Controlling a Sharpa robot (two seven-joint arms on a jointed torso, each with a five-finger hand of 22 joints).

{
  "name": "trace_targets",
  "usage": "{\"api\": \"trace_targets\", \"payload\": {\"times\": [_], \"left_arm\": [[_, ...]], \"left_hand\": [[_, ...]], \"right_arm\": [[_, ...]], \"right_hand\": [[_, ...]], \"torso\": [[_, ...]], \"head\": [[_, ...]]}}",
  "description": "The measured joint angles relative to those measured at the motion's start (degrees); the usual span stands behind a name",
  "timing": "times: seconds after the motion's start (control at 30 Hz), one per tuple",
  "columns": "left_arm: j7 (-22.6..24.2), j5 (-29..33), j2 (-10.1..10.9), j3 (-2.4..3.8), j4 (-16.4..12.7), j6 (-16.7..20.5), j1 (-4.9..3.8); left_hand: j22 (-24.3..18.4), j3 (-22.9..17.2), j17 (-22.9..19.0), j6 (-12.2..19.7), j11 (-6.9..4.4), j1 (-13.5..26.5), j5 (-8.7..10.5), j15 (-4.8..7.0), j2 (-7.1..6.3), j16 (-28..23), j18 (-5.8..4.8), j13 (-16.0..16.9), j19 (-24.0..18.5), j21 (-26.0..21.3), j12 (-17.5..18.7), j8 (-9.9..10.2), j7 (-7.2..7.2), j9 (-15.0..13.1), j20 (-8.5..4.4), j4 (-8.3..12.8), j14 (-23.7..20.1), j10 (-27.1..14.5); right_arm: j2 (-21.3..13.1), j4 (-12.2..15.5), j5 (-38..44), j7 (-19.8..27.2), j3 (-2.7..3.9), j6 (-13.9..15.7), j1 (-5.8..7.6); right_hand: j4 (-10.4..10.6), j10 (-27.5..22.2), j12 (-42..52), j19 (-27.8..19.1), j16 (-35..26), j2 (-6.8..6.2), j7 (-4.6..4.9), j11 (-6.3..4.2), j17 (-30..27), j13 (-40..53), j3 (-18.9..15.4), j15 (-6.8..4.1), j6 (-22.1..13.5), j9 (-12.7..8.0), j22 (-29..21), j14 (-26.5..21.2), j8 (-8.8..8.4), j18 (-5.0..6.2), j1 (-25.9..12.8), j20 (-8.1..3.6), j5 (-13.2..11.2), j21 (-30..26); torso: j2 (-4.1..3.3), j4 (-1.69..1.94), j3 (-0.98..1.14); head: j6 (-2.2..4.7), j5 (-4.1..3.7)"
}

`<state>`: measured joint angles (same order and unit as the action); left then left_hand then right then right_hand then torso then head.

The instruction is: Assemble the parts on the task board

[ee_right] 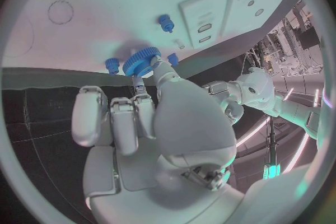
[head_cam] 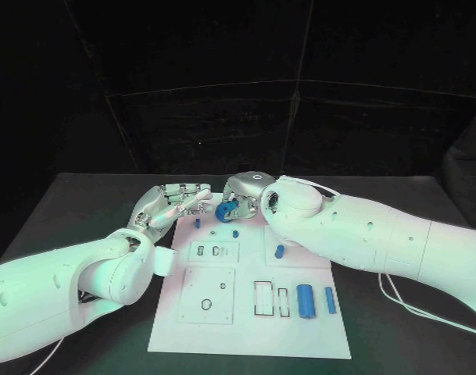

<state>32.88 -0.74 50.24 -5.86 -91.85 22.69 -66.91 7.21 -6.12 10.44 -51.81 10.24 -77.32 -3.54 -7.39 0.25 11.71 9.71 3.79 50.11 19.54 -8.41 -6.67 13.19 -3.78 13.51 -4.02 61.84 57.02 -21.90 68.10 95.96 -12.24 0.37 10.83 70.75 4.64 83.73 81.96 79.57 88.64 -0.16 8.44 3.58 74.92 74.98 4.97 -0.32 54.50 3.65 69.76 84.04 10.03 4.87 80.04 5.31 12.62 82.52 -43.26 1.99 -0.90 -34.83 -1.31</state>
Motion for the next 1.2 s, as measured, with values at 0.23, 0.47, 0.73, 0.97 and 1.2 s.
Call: {"api": "trace_targets", "payload": {"times": [0.23, 0.47, 0.73, 0.97, 1.2], "left_arm": [[-0.04, 0.0, -0.03, 0.0, 0.24, 0.0, 0.0], [-0.08, 0.0, -0.05, 0.0, 0.33, 0.0, 0.0], [-0.13, 0.0, -0.05, 0.0, 0.36, 0.0, 0.0], [-0.17, 0.0, -0.05, 0.0, 0.41, 0.0, 0.0], [-0.28, 0.0, -0.05, 0.0, 0.44, 0.0, 0.0]], "left_hand": [[0.0, 0.0, 0.05, 0.0, 0.0, 0.0, 0.0, 0.0, 0.0, 0.0, 0.0, 0.0, 0.0, 0.0, 0.0, 0.0, 0.0, 0.0, 0.0, 0.0, 0.0, 0.0], [-0.08, -0.23, 0.1, 0.0, 0.0, 0.0, 0.0, 0.0, 0.0, 0.0, 0.0, 0.0, 0.0, -0.23, 0.0, 0.0, 0.0, 0.0, 0.0, 0.23, 0.0, 0.0], [-0.08, -0.23, 0.09, 0.0, 0.0, 0.0, 0.0, 0.0, 0.0, 0.0, 0.0, 0.0, 0.0, -0.22, 0.0, 0.0, 0.0, 0.0, 0.0, 0.23, 0.0, 0.0], [-0.07, -0.23, 0.09, 0.0, 0.0, 0.0, 0.0, 0.0, 0.0, 0.0, 0.0, 0.0, 0.0, -0.22, 0.0, 0.0, 0.0, 0.0, 0.0, 0.23, 0.0, 0.0], [-0.15, -0.07, 0.1, 0.0, 0.0, 0.0, 0.0, 0.0, 0.0, -0.23, 0.0, 0.0, 0.0, -0.22, 0.21, 0.0, 0.0, 0.0, 0.0, 0.39, 0.0, 0.0]], "right_arm": [[-0.18, 0.21, 0.62, -0.65, 0.0, -0.2, 0.0], [-0.65, 0.23, 1.16, -1.63, -0.11, -0.46, -0.11], [-0.93, 0.52, 1.5, -2.16, -0.12, -0.56, -0.13], [-0.96, 0.45, 1.41, -2.29, -0.12, -0.67, -0.13], [-0.87, 0.07, 0.47, -2.43, -0.11, -2.11, -0.13]], "right_hand": [[-0.12, -0.21, -0.59, 0.0, 0.0, -0.5, -0.02, 0.21, 0.02, 0.0, 0.14, 0.0, -0.02, 0.05, -0.08, 0.0, -0.58, 0.0, -0.51, 0.0, -0.28, 0.0], [-0.13, -0.41, -0.59, 0.21, 0.0, -0.9, -0.01, 0.41, 0.02, 0.0, 0.16, 0.0, -0.04, 0.07, -0.08, 0.0, -0.75, 0.0, -0.9, 0.21, -0.56, 0.0], [0.13, -0.42, -0.85, 0.21, 0.0, -1.93, 0.2, 0.4, 0.01, 0.0, 0.21, 0.0, -0.24, 0.23, -0.2, 0.0, -1.28, 0.01, -2.45, 0.22, -1.19, 0.0], [5.75, -2.09, -2.76, 0.09, 0.0, -3.3, 1.63, 1.66, 0.01, 0.0, -4.09, 0.84, -4.57, 0.07, -0.32, 0.01, -4.59, 0.01, -10.92, 1.15, -4.23, 0.0], [11.66, -2.17, -2.76, 0.0, 0.0, -0.34, 2.25, 1.74, 0.01, 0.0, -9.66, 1.25, -6.17, 0.15, -0.4, 0.0, -6.06, 0.0, -18.94, 1.65, -7.91, 0.0]], "torso": [[0.01, 0.0, 0.01], [0.01, 0.0, 0.01], [0.01, 0.0, -0.01], [0.0, 0.0, -0.03], [-0.01, 0.01, -0.04]], "head": [[-0.08, -0.08], [-0.17, -0.1], [-0.25, -0.21], [-0.23, -0.32], [-0.26, -0.44]]}}
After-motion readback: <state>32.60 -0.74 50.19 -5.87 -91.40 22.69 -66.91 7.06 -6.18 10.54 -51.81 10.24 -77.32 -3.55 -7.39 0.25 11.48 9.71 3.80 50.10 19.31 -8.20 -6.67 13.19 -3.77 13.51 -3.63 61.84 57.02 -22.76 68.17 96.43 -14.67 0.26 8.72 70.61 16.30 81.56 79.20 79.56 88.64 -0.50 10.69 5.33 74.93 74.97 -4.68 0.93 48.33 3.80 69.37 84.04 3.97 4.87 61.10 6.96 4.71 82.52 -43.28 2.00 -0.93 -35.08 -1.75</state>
